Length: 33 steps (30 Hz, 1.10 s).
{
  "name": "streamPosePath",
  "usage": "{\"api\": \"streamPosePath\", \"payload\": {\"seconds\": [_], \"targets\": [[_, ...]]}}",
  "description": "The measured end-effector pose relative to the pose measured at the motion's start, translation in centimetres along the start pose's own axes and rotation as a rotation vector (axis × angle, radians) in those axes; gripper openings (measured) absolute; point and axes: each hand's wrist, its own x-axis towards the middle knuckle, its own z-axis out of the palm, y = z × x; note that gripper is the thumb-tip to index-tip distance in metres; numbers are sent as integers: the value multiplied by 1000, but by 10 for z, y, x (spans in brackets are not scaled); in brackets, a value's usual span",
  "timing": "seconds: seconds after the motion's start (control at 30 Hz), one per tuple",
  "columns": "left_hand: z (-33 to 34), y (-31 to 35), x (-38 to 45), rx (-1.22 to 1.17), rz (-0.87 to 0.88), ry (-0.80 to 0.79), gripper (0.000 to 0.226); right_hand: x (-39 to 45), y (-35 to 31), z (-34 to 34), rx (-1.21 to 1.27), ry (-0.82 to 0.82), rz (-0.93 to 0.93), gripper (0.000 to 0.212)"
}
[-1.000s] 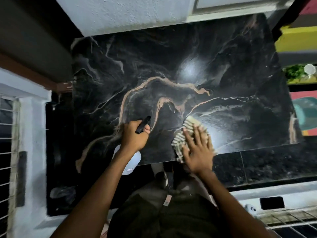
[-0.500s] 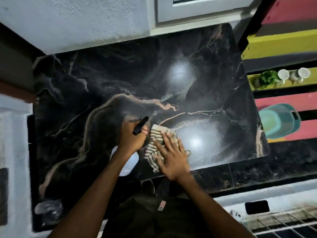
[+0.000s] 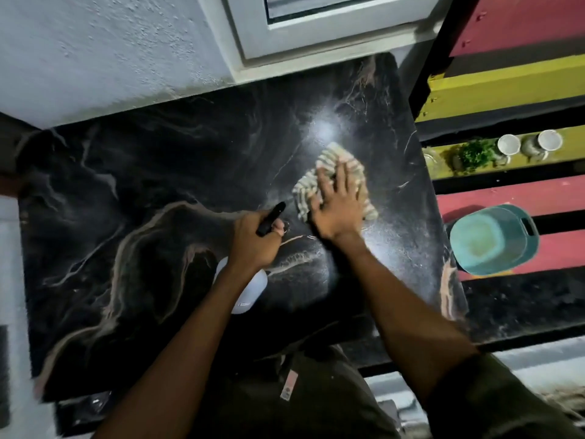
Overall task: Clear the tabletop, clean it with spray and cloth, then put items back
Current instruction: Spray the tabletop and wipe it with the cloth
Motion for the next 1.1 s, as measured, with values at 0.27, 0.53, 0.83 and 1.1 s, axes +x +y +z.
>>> {"api": "streamPosePath", "payload": {"seconds": [0.27,0.53,0.83,1.1], "targets": [[2,22,24,-30,-83,-2,21,-85,98,2,5,-20,-69,65],[-7,25,34,-100,-92,49,17,70,16,-33,-24,34,163,76],[-31,11,45,-42,-98,138,19,-69,10,27,-29,-106,-333,68],[-34,9,59,-106,-138,126,31,78,52,-43,4,80,257,76]]}}
